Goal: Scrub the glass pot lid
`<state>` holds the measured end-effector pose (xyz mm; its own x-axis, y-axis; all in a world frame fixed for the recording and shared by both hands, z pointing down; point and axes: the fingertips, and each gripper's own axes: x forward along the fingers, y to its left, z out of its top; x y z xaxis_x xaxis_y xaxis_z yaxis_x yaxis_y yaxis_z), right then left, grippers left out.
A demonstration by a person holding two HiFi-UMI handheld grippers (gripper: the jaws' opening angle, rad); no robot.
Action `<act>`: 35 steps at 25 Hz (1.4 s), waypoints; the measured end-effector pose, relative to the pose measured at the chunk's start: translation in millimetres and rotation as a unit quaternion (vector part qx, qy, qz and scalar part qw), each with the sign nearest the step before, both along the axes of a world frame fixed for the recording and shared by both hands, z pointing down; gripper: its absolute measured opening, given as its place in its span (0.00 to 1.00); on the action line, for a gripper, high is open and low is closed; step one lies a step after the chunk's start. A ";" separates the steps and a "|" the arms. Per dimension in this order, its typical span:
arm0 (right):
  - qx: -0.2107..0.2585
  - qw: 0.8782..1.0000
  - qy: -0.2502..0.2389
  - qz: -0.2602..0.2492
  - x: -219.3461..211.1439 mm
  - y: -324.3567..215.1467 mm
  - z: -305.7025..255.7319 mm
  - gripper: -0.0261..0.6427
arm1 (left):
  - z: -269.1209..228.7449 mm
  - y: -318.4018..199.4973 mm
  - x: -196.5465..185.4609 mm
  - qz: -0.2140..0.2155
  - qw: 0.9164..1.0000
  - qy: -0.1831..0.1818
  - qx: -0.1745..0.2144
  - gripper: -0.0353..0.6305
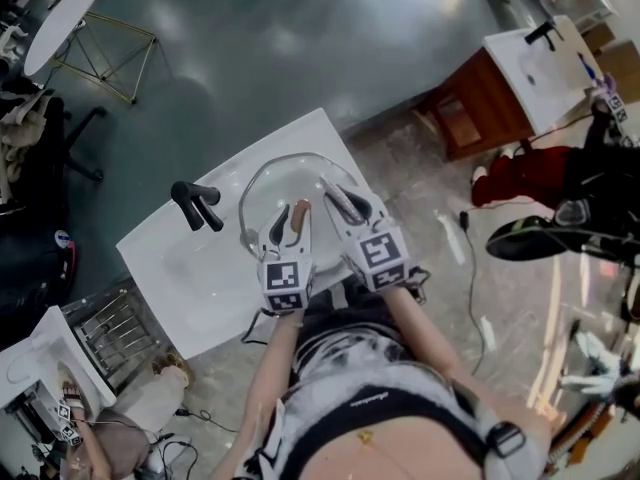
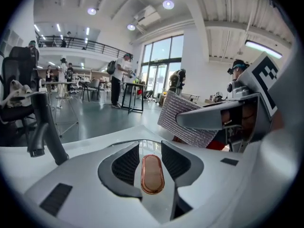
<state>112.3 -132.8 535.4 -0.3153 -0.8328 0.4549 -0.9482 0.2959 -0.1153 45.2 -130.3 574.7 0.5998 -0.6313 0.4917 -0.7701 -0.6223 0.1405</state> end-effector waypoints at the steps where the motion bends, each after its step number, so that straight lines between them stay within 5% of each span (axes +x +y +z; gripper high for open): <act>1: -0.003 1.000 -0.002 0.000 0.0 -1.0 3.2 0.16 | 5.5 0.1 1.1 0.004 1.000 -0.004 -0.004 0.29; 20: -0.058 0.997 0.050 -0.022 10.0 -5.4 62.4 0.17 | 62.0 5.1 16.9 0.042 0.997 -0.053 -0.047 0.32; 35: -0.067 0.984 0.117 -0.119 -18.0 3.9 92.2 0.17 | 63.9 5.5 17.5 0.043 0.996 -0.062 -0.042 0.32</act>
